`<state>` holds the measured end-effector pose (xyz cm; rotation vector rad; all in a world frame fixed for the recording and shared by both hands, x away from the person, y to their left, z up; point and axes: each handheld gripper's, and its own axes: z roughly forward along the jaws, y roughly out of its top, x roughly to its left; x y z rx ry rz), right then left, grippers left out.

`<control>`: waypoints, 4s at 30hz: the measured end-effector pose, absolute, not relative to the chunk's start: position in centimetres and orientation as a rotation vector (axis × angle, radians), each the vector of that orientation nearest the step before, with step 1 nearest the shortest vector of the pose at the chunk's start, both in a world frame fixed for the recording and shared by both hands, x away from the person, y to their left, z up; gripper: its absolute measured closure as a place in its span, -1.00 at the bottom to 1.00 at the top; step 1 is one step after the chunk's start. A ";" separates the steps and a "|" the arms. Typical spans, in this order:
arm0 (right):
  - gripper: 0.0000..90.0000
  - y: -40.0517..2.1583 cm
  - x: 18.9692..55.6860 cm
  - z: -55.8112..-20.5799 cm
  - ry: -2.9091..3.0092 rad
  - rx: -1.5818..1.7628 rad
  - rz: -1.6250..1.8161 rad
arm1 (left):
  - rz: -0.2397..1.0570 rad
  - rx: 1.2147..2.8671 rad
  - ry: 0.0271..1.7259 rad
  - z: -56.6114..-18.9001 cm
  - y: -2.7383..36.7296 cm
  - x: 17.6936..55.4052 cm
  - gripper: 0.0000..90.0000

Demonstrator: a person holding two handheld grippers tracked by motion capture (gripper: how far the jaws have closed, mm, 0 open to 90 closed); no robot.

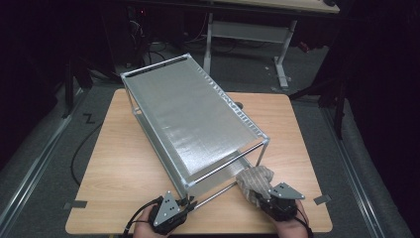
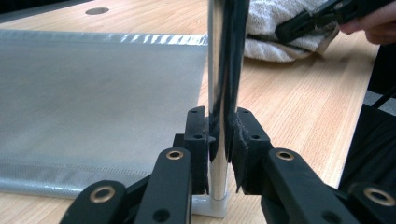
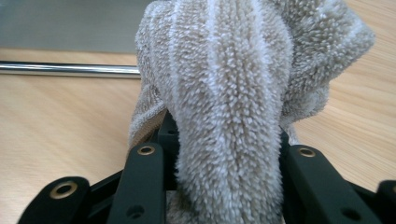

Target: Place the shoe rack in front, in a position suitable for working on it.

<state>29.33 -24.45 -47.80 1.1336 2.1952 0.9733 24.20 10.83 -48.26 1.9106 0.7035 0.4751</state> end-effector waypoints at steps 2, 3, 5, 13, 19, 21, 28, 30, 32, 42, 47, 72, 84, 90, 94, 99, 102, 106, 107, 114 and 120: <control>0.40 -25.2 29.6 -47.8 2.178 1.161 0.975 | 0.480 1.911 0.706 -48.3 10.8 24.1 0.69; 0.40 -25.5 29.6 -47.8 2.171 1.171 0.974 | 0.486 1.910 0.709 -48.3 10.8 24.1 0.67; 0.40 -25.9 29.9 -47.8 2.162 1.182 0.963 | 0.493 1.908 0.711 -48.3 10.8 24.0 0.64; 0.38 -26.4 31.5 -48.8 2.175 1.253 0.924 | 0.531 1.945 0.710 -48.2 10.4 23.7 0.76; 0.38 -26.3 32.4 -48.8 2.180 1.255 0.943 | 0.547 1.951 0.694 -48.3 10.4 23.4 0.75; 0.38 -26.0 32.5 -48.4 2.166 1.239 0.961 | 0.547 1.951 0.687 -48.3 10.4 23.3 0.75; 0.38 -25.0 32.5 -46.9 2.106 1.182 1.011 | 0.543 1.955 0.674 -48.3 10.5 23.1 0.75; 0.38 -24.9 32.5 -46.4 2.088 1.166 1.029 | 0.543 1.955 0.671 -48.3 10.6 23.0 0.75; 0.38 -24.8 32.4 -45.8 2.057 1.156 1.056 | 0.543 1.956 0.671 -48.3 10.6 23.0 0.75; 0.38 -24.5 31.6 -41.5 1.897 1.077 1.193 | 0.541 1.955 0.668 -48.3 10.6 22.9 0.75; 0.38 -24.7 31.1 -40.2 1.846 1.026 1.230 | 0.545 1.955 0.665 -48.3 10.6 22.9 0.74; 0.38 -24.0 33.7 -48.3 2.200 1.215 0.976 | 0.544 1.961 0.653 -48.3 10.6 23.0 0.74; 0.38 -24.1 33.7 -46.8 2.164 1.176 1.000 | 0.541 1.960 0.653 -48.3 10.5 23.1 0.74; 0.38 -23.8 32.8 -43.7 2.054 1.098 1.116 | 0.542 1.961 0.650 -48.3 10.6 23.1 0.74; 0.38 -23.4 31.6 -41.1 1.947 1.020 1.190 | 0.544 1.962 0.648 -48.3 10.5 23.1 0.74; 0.37 -23.3 31.3 -40.2 1.900 0.988 1.226 | 0.543 1.961 0.648 -48.3 10.6 23.1 0.74; 0.38 -23.4 31.7 -40.9 1.922 1.009 1.209 | 0.543 1.961 0.647 -48.3 10.6 23.1 0.74; 0.38 -23.5 32.3 -42.5 1.970 1.040 1.177 | 0.544 1.962 0.649 -48.3 10.5 23.1 0.74; 0.38 -23.6 32.4 -43.0 1.987 1.048 1.161 | 0.543 1.963 0.650 -48.3 10.5 23.1 0.74; 0.38 -23.1 33.1 -48.3 2.240 1.098 1.005 | 0.541 1.962 0.649 -48.3 10.5 23.1 0.74; 0.38 -25.2 33.8 -49.5 2.259 1.187 0.953 | 0.543 1.964 0.648 -48.3 10.5 23.1 0.74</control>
